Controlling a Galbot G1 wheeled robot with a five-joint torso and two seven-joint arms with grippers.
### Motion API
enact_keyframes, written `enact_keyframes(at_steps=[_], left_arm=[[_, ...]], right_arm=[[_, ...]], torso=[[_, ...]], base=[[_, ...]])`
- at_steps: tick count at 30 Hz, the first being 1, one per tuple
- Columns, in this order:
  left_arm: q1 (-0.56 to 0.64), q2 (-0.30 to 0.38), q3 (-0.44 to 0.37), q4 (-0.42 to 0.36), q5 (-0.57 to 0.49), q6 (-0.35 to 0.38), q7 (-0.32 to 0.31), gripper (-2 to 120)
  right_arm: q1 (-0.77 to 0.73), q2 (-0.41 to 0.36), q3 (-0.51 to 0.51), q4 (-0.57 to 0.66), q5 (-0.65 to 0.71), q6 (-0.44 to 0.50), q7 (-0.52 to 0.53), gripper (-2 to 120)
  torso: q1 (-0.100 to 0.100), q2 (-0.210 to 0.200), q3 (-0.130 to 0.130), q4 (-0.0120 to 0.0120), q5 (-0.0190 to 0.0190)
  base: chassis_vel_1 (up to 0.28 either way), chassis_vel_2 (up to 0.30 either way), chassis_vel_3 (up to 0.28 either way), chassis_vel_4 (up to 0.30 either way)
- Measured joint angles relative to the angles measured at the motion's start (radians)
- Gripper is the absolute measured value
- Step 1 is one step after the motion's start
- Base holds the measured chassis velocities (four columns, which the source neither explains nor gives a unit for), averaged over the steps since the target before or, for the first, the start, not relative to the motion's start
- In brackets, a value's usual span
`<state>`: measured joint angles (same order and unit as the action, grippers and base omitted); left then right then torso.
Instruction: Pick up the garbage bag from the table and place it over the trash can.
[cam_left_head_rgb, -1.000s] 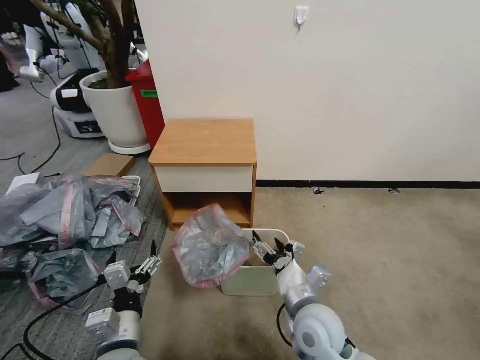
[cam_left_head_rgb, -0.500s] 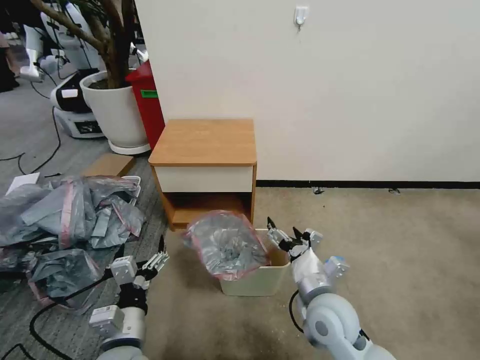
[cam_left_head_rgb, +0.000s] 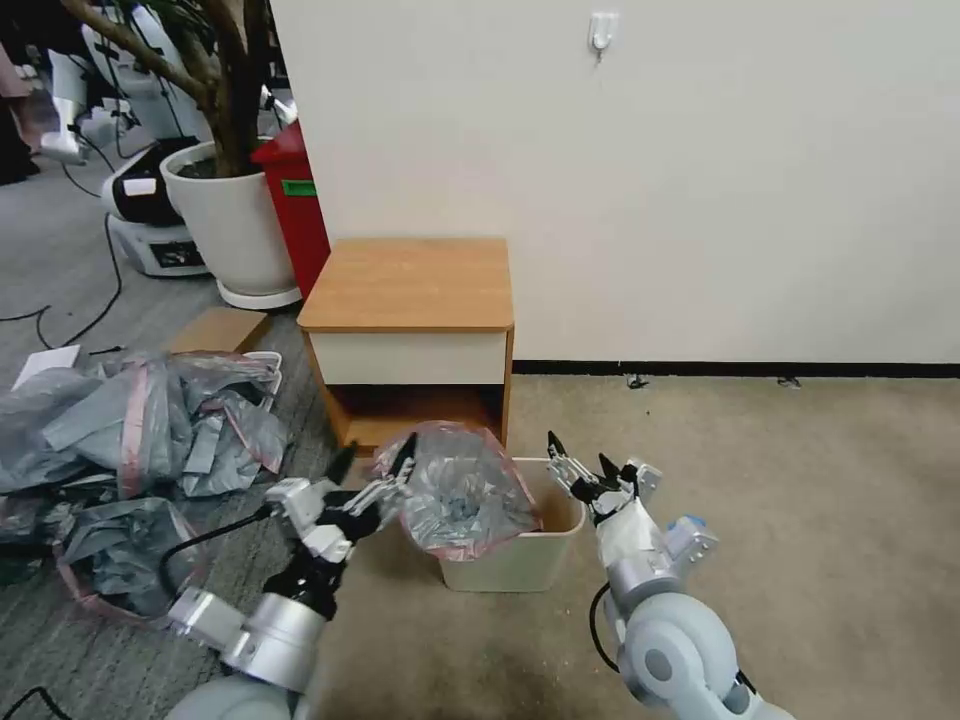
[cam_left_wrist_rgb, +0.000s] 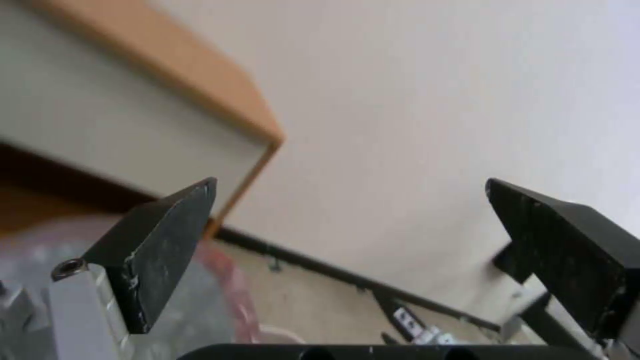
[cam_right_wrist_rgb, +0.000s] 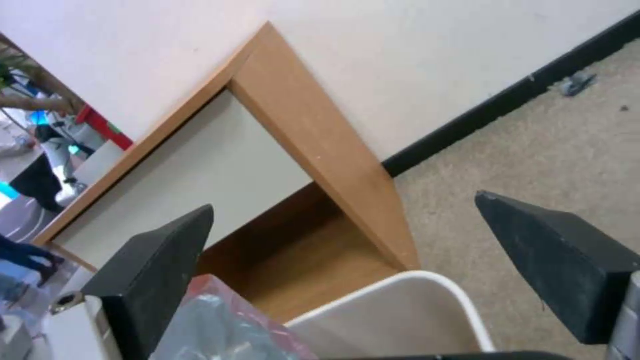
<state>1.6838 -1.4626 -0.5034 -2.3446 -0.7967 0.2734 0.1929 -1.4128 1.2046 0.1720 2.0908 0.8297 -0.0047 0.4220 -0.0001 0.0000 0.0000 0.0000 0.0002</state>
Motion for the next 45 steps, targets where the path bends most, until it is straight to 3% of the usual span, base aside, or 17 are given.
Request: enact_keyframes(at_steps=[2,5,6,10,11,13,18,29,45], left_arm=[[-0.014,0.002,0.012,0.011,-0.008,0.014,-0.022,100],[-0.073,0.006,0.065,0.067,-0.024,0.059,-0.124,100],[-0.073,0.006,0.065,0.067,-0.024,0.059,-0.124,100],[-0.171,-0.002,0.150,0.134,-0.062,0.116,-0.348,100],[-0.171,-0.002,0.150,0.134,-0.062,0.116,-0.348,100],[-0.214,-0.005,0.175,0.162,-0.063,0.131,-0.419,100],[-0.265,0.008,0.189,0.189,-0.062,0.187,-0.522,100],[-0.294,0.057,0.181,0.228,-0.055,0.322,-0.644,100],[-0.277,0.089,0.157,0.224,-0.069,0.348,-0.661,100]], right_arm=[[-0.009,0.000,0.005,0.004,-0.001,0.000,0.000,100],[-0.042,0.004,0.024,0.017,-0.011,0.000,0.000,100],[-0.042,0.004,0.024,0.017,-0.011,0.000,0.000,100],[-0.081,0.018,0.047,0.027,-0.030,0.001,-0.002,100],[-0.081,0.018,0.047,0.027,-0.030,0.001,-0.002,100],[-0.093,0.025,0.054,0.027,-0.040,0.001,-0.003,99],[-0.106,0.038,0.063,0.024,-0.049,0.002,-0.004,99],[-0.106,0.047,0.063,0.013,-0.052,0.003,-0.006,99],[-0.107,0.052,0.059,-0.006,-0.059,0.016,-0.008,97]], torso=[[0.000,0.000,0.000,0.0000,-0.0003],[0.000,0.000,0.000,-0.0001,-0.0002],[0.000,0.000,0.000,-0.0001,-0.0002],[0.000,0.000,0.000,0.0000,-0.0002],[0.000,0.000,0.000,0.0000,-0.0002],[0.000,0.000,0.000,-0.0001,-0.0002],[0.000,0.000,0.000,0.0000,-0.0001],[0.000,0.000,0.000,0.0001,-0.0003],[0.000,0.000,0.000,0.0001,-0.0003]], base=[[0.000,0.000,0.000,0.000],[0.000,0.000,0.000,0.000],[0.000,0.000,0.000,0.000],[0.000,0.000,0.000,0.000],[0.000,0.000,0.000,0.000],[0.000,0.000,0.000,0.000],[0.000,0.000,0.000,0.000],[0.000,0.000,0.000,0.000],[0.000,0.000,0.000,0.000]])
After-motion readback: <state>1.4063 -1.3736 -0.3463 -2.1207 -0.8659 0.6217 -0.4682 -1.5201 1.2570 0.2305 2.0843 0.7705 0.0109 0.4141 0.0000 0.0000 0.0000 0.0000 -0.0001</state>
